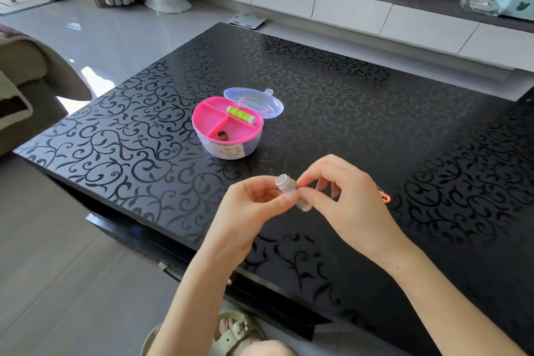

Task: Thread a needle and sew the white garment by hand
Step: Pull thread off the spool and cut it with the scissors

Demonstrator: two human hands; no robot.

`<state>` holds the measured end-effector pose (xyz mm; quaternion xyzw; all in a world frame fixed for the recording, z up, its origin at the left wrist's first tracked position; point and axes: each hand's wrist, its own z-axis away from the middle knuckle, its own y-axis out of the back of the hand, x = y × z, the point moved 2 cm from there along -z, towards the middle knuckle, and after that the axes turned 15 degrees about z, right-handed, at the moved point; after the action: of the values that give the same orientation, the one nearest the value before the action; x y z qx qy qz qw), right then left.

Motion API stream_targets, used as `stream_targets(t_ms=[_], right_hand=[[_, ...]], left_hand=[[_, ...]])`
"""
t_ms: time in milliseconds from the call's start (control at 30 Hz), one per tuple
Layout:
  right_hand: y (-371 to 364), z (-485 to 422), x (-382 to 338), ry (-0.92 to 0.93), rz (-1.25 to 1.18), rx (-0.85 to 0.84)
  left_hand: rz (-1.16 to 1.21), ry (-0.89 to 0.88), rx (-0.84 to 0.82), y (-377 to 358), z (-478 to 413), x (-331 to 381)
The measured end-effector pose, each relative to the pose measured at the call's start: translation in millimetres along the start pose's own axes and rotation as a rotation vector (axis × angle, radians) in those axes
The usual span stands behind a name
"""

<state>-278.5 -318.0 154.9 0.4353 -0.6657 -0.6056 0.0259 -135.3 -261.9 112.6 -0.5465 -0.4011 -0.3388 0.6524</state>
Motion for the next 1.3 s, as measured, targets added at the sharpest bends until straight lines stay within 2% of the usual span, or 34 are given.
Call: stream_targets(t_ms=[233, 333, 400, 467, 533, 633, 733, 833, 967, 1033, 1200, 1300], right_hand=[[2.0, -5.2, -2.9, -0.016, 0.002, -0.278], [1.6, -4.9, -0.5, -0.159, -0.263, -0.239], [0.6, -4.1, -0.6, -0.27, -0.509, -0.219], [-1.4, -3.4, -1.8, -0.329, -0.663, -0.219], [-2.9, -2.6, -2.4, -0.333, -0.633, -0.187], [-6.1, -1.3, -2.8, -0.271, -0.373, -0.115], [-8.3, 0.9, -8.0, -0.224, -0.307, -0.015], [-8.9, 1.8, -14.5, -0.235, -0.397, 0.044], [-7.1, -2.1, -18.6, -0.392, -0.822, -0.039], [-2.8, -5.6, -15.9, -0.429, -0.936, -0.05], [5.3, -11.9, -2.7, -0.367, -0.697, 0.058], [17.1, -13.8, 5.5, -0.34, -0.649, 0.091]], left_hand=[[-0.101, 0.003, -0.039, 7.9, 0.6, -1.3], [0.059, 0.062, -0.155, 5.5, 1.7, -0.7], [0.288, 0.162, -0.144, 2.1, 1.2, -0.7], [0.415, 0.217, -0.117, -1.7, 0.0, -2.6], [0.447, 0.232, -0.096, -4.0, -0.3, -3.8], [0.444, 0.203, -0.092, -5.0, -0.7, -2.4], [0.429, 0.209, -0.024, -5.7, -2.2, -3.0], [0.437, 0.25, 0.016, -10.5, -2.3, -4.4], [0.47, 0.278, 0.05, -12.0, -1.7, -3.3], [0.507, 0.317, 0.049, -10.0, -2.2, -2.1], [0.643, 0.385, 0.04, -5.0, -3.3, 1.6], [0.687, 0.402, 0.032, -1.4, -2.2, 3.5]])
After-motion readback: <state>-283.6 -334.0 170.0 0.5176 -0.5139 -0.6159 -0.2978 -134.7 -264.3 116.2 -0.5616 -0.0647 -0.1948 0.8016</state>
